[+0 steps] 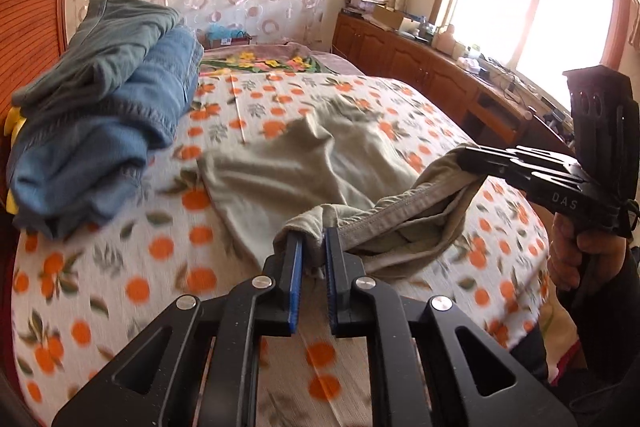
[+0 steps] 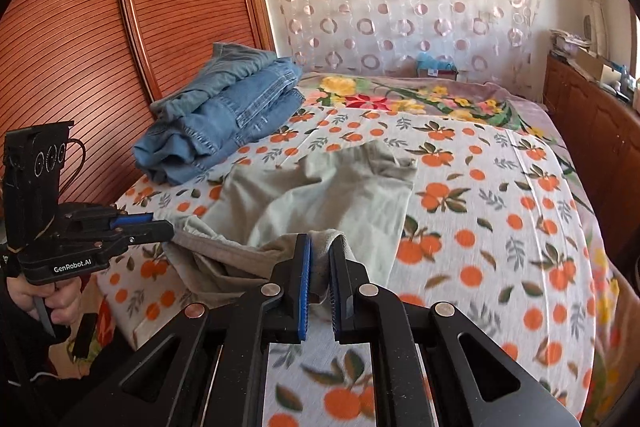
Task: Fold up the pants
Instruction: 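Grasp the hem with the left gripper and fold it toward the waistband, then lay the folded hem down and open the left gripper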
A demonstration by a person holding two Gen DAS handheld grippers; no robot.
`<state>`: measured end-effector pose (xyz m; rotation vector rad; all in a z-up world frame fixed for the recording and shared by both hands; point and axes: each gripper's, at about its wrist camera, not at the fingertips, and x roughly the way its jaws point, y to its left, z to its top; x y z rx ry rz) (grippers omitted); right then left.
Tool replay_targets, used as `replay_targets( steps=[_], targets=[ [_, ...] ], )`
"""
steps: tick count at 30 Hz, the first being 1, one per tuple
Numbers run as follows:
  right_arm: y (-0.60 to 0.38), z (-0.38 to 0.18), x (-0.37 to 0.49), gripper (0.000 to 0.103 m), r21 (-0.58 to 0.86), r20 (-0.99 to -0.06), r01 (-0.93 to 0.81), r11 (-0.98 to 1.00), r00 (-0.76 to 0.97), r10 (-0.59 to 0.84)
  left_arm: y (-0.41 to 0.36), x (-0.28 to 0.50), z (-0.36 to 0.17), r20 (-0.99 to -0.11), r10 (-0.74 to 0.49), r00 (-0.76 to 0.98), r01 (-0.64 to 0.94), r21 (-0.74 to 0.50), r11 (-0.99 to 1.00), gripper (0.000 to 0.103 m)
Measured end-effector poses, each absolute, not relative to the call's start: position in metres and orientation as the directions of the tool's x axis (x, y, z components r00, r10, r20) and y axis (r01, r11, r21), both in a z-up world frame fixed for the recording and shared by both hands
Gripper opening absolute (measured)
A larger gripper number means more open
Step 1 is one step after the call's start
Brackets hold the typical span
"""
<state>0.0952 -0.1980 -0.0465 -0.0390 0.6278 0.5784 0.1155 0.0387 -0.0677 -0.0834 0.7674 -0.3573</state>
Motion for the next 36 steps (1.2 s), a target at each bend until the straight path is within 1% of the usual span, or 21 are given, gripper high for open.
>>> replay_targets(
  steps=[4,10,15,19,20,21,23,25,26,27,29,31,33,36],
  targets=[
    [-0.193,-0.050,0.126,0.008,0.153,-0.582,-0.524,0.838,0.637,0.505,0.041,0.142,-0.065,-0.667,-0.339,0.664,0.271,-0.208,0.940,0.011],
    [-0.182,-0.055,0.175,0.008,0.155,-0.606,-0.540,0.827,0.609,0.511,0.044,0.183,-0.071,-0.691,-0.307,0.654,0.250,-0.185,0.950,0.011],
    [-0.171,-0.057,0.209,0.008,0.155,-0.618,-0.556,0.817,0.590,0.519,0.048,0.206,-0.074,-0.703,-0.286,0.652,0.234,-0.172,0.957,0.011],
    [-0.168,-0.060,0.227,0.008,0.169,-0.624,-0.555,0.814,0.579,0.525,0.054,0.220,-0.075,-0.706,-0.290,0.646,0.227,-0.185,0.956,0.011],
    [-0.167,-0.061,0.232,0.010,0.174,-0.626,-0.556,0.813,0.575,0.527,0.055,0.222,-0.075,-0.707,-0.295,0.642,0.228,-0.192,0.955,0.011],
    [-0.166,-0.061,0.236,0.013,0.178,-0.628,-0.555,0.813,0.571,0.528,0.056,0.223,-0.076,-0.708,-0.299,0.639,0.228,-0.197,0.954,0.012],
    [-0.165,-0.062,0.239,0.015,0.177,-0.639,-0.550,0.816,0.566,0.521,0.060,0.225,-0.077,-0.716,-0.305,0.628,0.224,-0.209,0.952,0.016],
    [-0.165,-0.062,0.240,0.021,0.170,-0.645,-0.548,0.819,0.566,0.513,0.062,0.224,-0.078,-0.724,-0.297,0.623,0.214,-0.207,0.955,0.021],
    [-0.166,-0.061,0.239,0.028,0.164,-0.646,-0.544,0.823,0.572,0.506,0.063,0.223,-0.078,-0.724,-0.299,0.622,0.212,-0.212,0.954,0.022],
    [-0.167,-0.059,0.237,0.034,0.154,-0.644,-0.537,0.829,0.582,0.497,0.065,0.222,-0.078,-0.723,-0.305,0.620,0.213,-0.219,0.952,0.026],
    [-0.171,-0.057,0.236,0.037,0.148,-0.641,-0.527,0.837,0.594,0.487,0.066,0.220,-0.078,-0.723,-0.312,0.617,0.214,-0.227,0.950,0.031],
    [-0.176,-0.055,0.231,0.039,0.147,-0.637,-0.521,0.841,0.601,0.483,0.065,0.217,-0.079,-0.724,-0.313,0.614,0.219,-0.225,0.950,0.037],
    [-0.180,-0.054,0.226,0.039,0.146,-0.635,-0.521,0.841,0.603,0.483,0.063,0.213,-0.081,-0.724,-0.320,0.611,0.229,-0.226,0.947,0.040],
    [-0.182,-0.056,0.217,0.040,0.134,-0.642,-0.534,0.835,0.595,0.484,0.060,0.214,-0.083,-0.733,-0.319,0.601,0.236,-0.218,0.947,0.040]
  ],
)
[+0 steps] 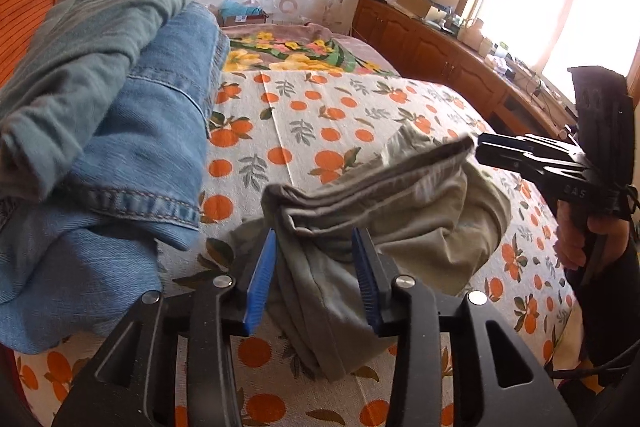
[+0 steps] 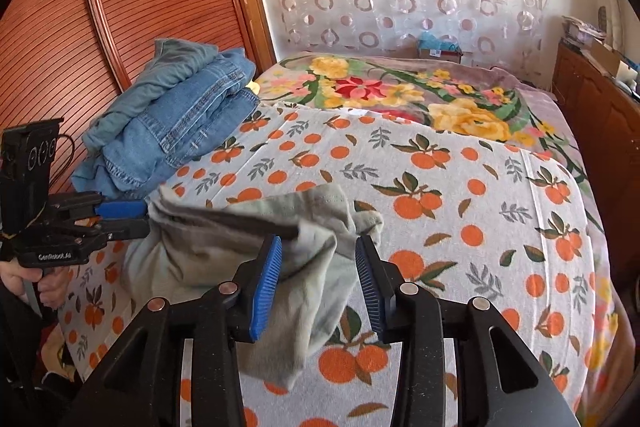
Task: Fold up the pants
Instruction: 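Lay the folded hem down and open the left gripper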
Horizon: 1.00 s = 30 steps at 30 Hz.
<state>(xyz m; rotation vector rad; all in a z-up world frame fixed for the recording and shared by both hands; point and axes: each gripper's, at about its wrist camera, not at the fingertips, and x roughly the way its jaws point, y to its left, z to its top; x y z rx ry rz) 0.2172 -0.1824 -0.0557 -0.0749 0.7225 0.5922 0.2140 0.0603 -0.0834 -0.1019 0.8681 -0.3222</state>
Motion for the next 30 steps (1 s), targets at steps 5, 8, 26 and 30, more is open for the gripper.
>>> replay_targets(
  steps=[5,8,26,30],
  targets=[
    [-0.179,-0.061,0.214,0.041,0.105,-0.674,-0.562,0.821,0.566,0.474,0.057,0.226,-0.089,-0.745,-0.305,0.593,0.233,-0.204,0.951,0.040],
    [-0.171,-0.060,0.225,0.041,0.091,-0.689,-0.577,0.812,0.552,0.470,0.055,0.232,-0.091,-0.747,-0.293,0.596,0.230,-0.190,0.954,0.040],
    [-0.182,-0.068,0.226,0.041,0.079,-0.696,-0.504,0.860,0.590,0.409,0.054,0.223,-0.089,-0.743,-0.313,0.592,0.250,-0.200,0.947,0.055],
    [-0.195,-0.067,0.204,0.041,0.103,-0.697,-0.489,0.866,0.586,0.414,0.050,0.216,-0.089,-0.739,-0.318,0.594,0.255,-0.201,0.946,0.061]
  ],
)
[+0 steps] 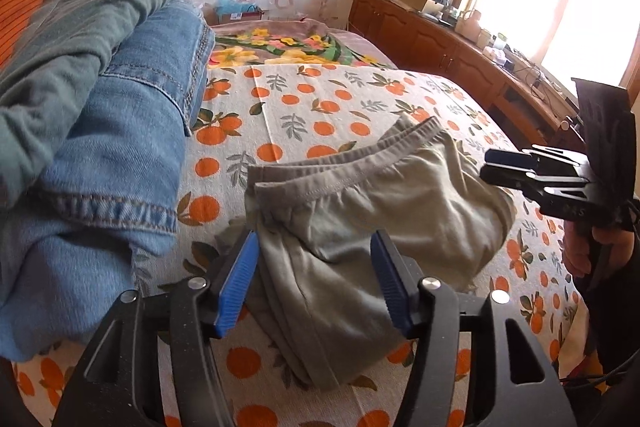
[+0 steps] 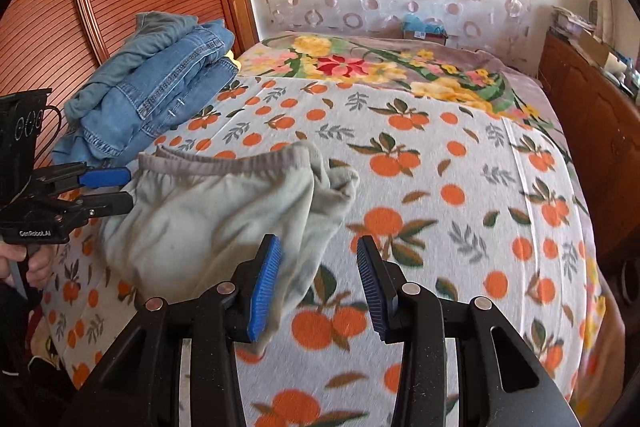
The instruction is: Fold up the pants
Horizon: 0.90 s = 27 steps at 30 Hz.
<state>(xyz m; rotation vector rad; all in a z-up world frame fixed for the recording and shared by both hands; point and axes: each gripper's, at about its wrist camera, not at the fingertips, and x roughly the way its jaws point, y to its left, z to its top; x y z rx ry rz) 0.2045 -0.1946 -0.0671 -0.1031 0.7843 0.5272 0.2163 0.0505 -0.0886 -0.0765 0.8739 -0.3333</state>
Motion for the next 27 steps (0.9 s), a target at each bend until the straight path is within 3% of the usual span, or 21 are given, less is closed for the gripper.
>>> replay_targets(
  steps=[4,21,26,27],
  targets=[
    [-0.201,-0.064,0.183,0.042,0.123,-0.689,-0.486,0.866,0.586,0.426,0.048,0.209,-0.089,-0.742,-0.314,0.592,0.255,-0.197,0.947,0.068],
    [-0.192,-0.072,0.149,0.042,0.144,-0.717,-0.547,0.825,0.517,0.468,0.055,0.165,-0.102,-0.762,-0.297,0.576,0.238,-0.192,0.952,0.067],
    [-0.191,-0.074,0.157,0.039,0.151,-0.715,-0.552,0.820,0.512,0.476,0.051,0.160,-0.104,-0.763,-0.304,0.571,0.259,-0.183,0.948,0.052],
    [-0.192,-0.075,0.157,0.023,0.153,-0.711,-0.553,0.819,0.514,0.480,0.050,0.160,-0.104,-0.762,-0.302,0.572,0.262,-0.179,0.948,0.047]
  ],
)
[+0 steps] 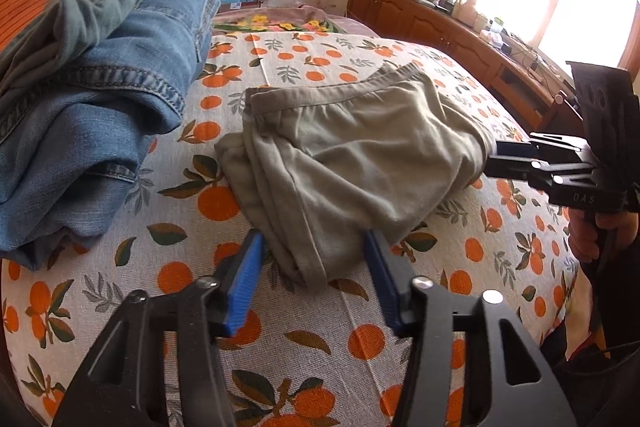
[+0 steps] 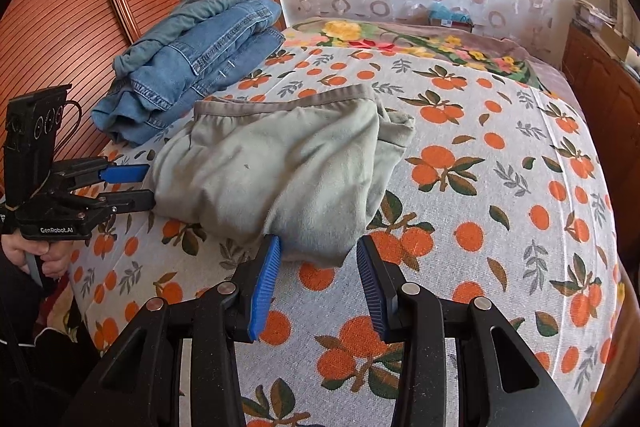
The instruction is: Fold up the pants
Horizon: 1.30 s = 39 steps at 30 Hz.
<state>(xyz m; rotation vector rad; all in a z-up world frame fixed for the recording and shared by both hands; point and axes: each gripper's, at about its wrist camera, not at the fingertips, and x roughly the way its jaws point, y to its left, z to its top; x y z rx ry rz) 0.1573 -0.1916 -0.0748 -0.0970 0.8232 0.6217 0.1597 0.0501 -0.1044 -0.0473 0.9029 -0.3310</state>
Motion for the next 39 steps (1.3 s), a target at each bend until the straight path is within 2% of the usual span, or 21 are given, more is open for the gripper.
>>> replay_targets(
  steps=[3,5,7,10,14,16,18,19,23,29,31,33,34,39],
  targets=[
    [-0.196,-0.072,0.155,0.011,0.154,-0.704,-0.561,0.813,0.516,0.489,0.049,0.160,-0.108,-0.775,-0.278,0.568,0.257,-0.154,0.954,0.034],
    [-0.202,-0.069,0.154,0.003,0.154,-0.702,-0.554,0.818,0.522,0.485,0.049,0.159,-0.108,-0.772,-0.270,0.575,0.259,-0.141,0.955,0.029],
    [-0.210,-0.065,0.152,0.001,0.142,-0.698,-0.539,0.830,0.540,0.470,0.052,0.159,-0.108,-0.770,-0.274,0.577,0.257,-0.148,0.955,0.022],
    [-0.222,-0.061,0.150,0.000,0.145,-0.689,-0.515,0.845,0.561,0.460,0.055,0.160,-0.108,-0.766,-0.284,0.576,0.252,-0.164,0.954,0.018],
    [-0.227,-0.062,0.145,0.000,0.159,-0.683,-0.506,0.848,0.564,0.464,0.054,0.160,-0.109,-0.762,-0.286,0.581,0.249,-0.169,0.954,0.018],
    [-0.223,-0.063,0.142,0.004,0.169,-0.676,-0.511,0.843,0.562,0.476,0.055,0.161,-0.109,-0.761,-0.289,0.581,0.245,-0.175,0.954,0.018],
    [-0.219,-0.066,0.143,0.025,0.147,-0.685,-0.514,0.845,0.563,0.462,0.055,0.162,-0.110,-0.760,-0.290,0.581,0.245,-0.177,0.953,0.018],
    [-0.216,-0.067,0.145,0.029,0.145,-0.689,-0.519,0.842,0.558,0.463,0.055,0.162,-0.110,-0.761,-0.291,0.580,0.245,-0.177,0.953,0.018],
    [-0.215,-0.071,0.154,0.035,0.191,-0.669,-0.543,0.817,0.537,0.514,0.055,0.162,-0.110,-0.760,-0.289,0.582,0.248,-0.172,0.953,0.018],
    [-0.206,-0.082,0.165,0.035,0.243,-0.666,-0.569,0.786,0.491,0.562,0.055,0.161,-0.110,-0.756,-0.292,0.586,0.248,-0.176,0.953,0.018],
    [-0.204,-0.084,0.166,0.028,0.243,-0.671,-0.568,0.787,0.487,0.559,0.055,0.161,-0.111,-0.752,-0.295,0.589,0.248,-0.179,0.952,0.018],
    [-0.206,-0.086,0.168,0.013,0.268,-0.673,-0.562,0.782,0.472,0.570,0.055,0.160,-0.111,-0.748,-0.295,0.594,0.249,-0.178,0.952,0.018],
    [-0.208,-0.085,0.167,0.009,0.270,-0.670,-0.558,0.785,0.477,0.569,0.056,0.158,-0.111,-0.748,-0.294,0.596,0.248,-0.177,0.953,0.017],
    [-0.215,-0.071,0.153,0.005,0.233,-0.656,-0.551,0.802,0.520,0.547,0.058,0.152,-0.107,-0.734,-0.282,0.617,0.230,-0.174,0.957,0.008]
  ],
)
